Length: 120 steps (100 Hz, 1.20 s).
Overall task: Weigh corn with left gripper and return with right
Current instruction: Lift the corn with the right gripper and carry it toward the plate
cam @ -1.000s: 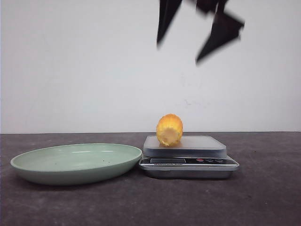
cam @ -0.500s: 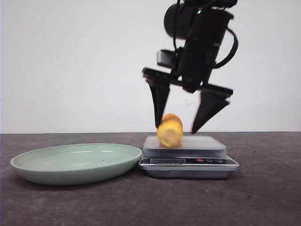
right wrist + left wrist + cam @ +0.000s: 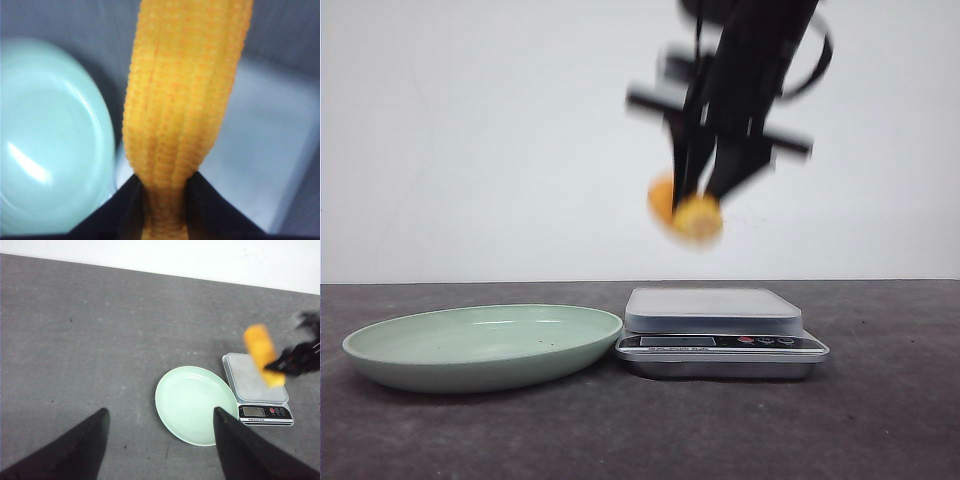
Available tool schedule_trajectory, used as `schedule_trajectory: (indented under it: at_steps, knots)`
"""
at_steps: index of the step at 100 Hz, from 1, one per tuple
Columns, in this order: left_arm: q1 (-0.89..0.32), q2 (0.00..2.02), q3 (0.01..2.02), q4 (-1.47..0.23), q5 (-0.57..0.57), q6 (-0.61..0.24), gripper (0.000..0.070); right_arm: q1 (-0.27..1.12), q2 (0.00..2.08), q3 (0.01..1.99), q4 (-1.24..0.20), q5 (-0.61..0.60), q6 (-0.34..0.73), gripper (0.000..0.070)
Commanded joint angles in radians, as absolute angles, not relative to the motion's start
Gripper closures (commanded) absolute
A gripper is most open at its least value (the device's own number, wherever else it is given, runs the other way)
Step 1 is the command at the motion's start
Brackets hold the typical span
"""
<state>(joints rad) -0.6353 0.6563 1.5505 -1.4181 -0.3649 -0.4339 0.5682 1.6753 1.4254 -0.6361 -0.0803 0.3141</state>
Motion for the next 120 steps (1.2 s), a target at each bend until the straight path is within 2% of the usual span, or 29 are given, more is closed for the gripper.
schedule_trajectory:
  at_steps: [1, 28, 55, 76, 102, 111, 120]
  knots:
    - [-0.642, 0.665, 1.563, -1.444, -0.370, -0.431, 0.0320, 0.583, 1.582, 1.448, -0.614, -0.077, 0.301, 0.0687]
    - [-0.642, 0.665, 1.562, -1.441, -0.395, -0.414, 0.0320, 0.683, 1.271, 1.448, -0.551, -0.047, 0.269, 0.0687]
    - [-0.641, 0.666, 1.561, -1.401, -0.424, -0.396, 0.0320, 0.744, 1.190, 1.448, -0.479, -0.049, 0.274, 0.0688]
    - [-0.642, 0.666, 1.554, -1.383, -0.423, -0.380, 0.0320, 0.764, 1.249, 1.448, -0.443, -0.055, 0.292, 0.0688]
    - [-0.642, 0.666, 1.549, -1.361, -0.423, -0.378, 0.0320, 0.825, 1.424, 1.448, -0.303, -0.077, 0.347, 0.0688]
    - [-0.642, 0.666, 1.549, -1.356, -0.422, -0.378, 0.0320, 0.833, 1.513, 1.448, -0.279, -0.076, 0.399, 0.0688]
    - [-0.642, 0.666, 1.549, -1.356, -0.422, -0.367, 0.0320, 0.834, 1.613, 1.448, -0.269, -0.084, 0.526, 0.0688]
